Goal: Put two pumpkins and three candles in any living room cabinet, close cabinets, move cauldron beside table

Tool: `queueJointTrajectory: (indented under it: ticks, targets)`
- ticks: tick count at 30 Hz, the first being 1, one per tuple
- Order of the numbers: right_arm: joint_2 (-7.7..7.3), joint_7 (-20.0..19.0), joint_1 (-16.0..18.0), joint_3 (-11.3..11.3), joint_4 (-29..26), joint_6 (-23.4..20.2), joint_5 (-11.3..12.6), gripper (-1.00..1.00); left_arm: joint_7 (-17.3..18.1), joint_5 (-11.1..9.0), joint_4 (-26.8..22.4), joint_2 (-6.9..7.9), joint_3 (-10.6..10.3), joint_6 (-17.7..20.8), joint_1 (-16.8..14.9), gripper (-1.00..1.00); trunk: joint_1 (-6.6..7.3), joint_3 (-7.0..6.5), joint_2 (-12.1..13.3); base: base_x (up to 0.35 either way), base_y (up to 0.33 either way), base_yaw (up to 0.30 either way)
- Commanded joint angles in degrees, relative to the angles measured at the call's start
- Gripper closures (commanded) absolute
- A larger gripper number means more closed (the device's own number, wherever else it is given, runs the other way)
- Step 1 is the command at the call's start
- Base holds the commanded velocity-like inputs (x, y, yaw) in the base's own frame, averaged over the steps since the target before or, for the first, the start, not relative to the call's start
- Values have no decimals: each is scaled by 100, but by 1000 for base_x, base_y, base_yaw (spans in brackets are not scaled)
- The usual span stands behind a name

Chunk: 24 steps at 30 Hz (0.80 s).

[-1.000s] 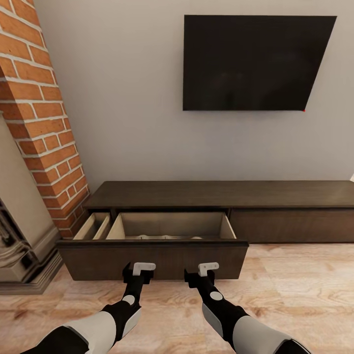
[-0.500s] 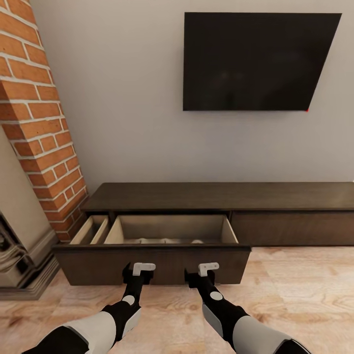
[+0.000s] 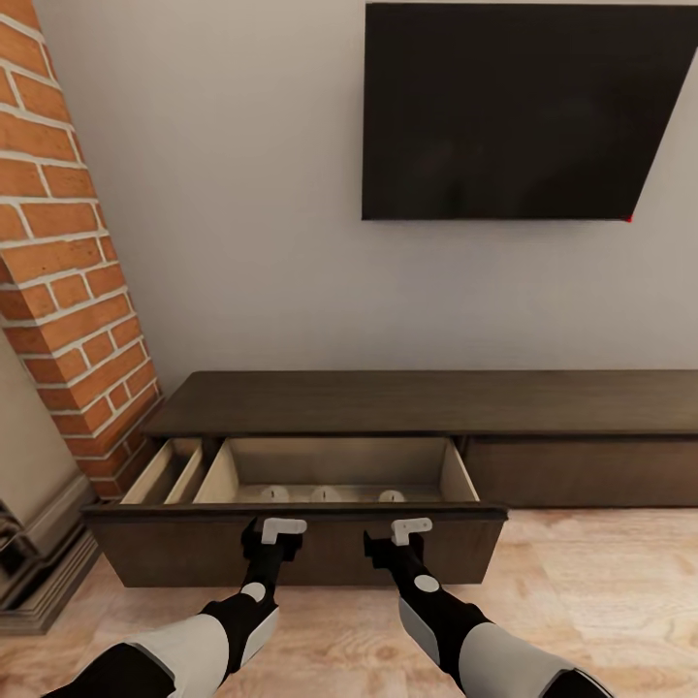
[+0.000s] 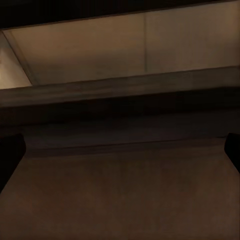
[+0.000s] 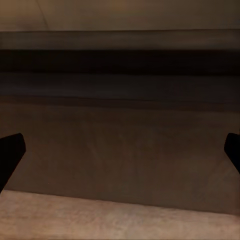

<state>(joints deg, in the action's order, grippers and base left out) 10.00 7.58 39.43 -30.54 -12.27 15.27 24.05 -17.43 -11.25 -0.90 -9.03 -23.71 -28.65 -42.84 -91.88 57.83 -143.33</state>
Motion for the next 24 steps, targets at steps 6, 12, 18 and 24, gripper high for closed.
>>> queueJointTrajectory:
  ticks: [6, 12, 18, 24]
  targets:
    - [0, 33, 9, -48, 13, 20, 30, -100, -15, -53, 10, -2, -46, -15, -5, -100, 0, 5, -2, 30, 0, 0]
    - [0, 33, 8, -48, 21, 19, 35, -100, -15, -53, 11, -2, -46, -9, -5, -100, 0, 5, -2, 1, 0, 0]
    - [0, 33, 6, -49, 22, 19, 38, -100, -15, -53, 11, -2, -46, -9, -5, -100, 0, 5, -2, 122, 0, 0]
    - [0, 33, 8, -48, 22, 19, 38, -100, -15, -53, 11, -2, -46, -9, -5, -100, 0, 5, -2, 317, 0, 0]
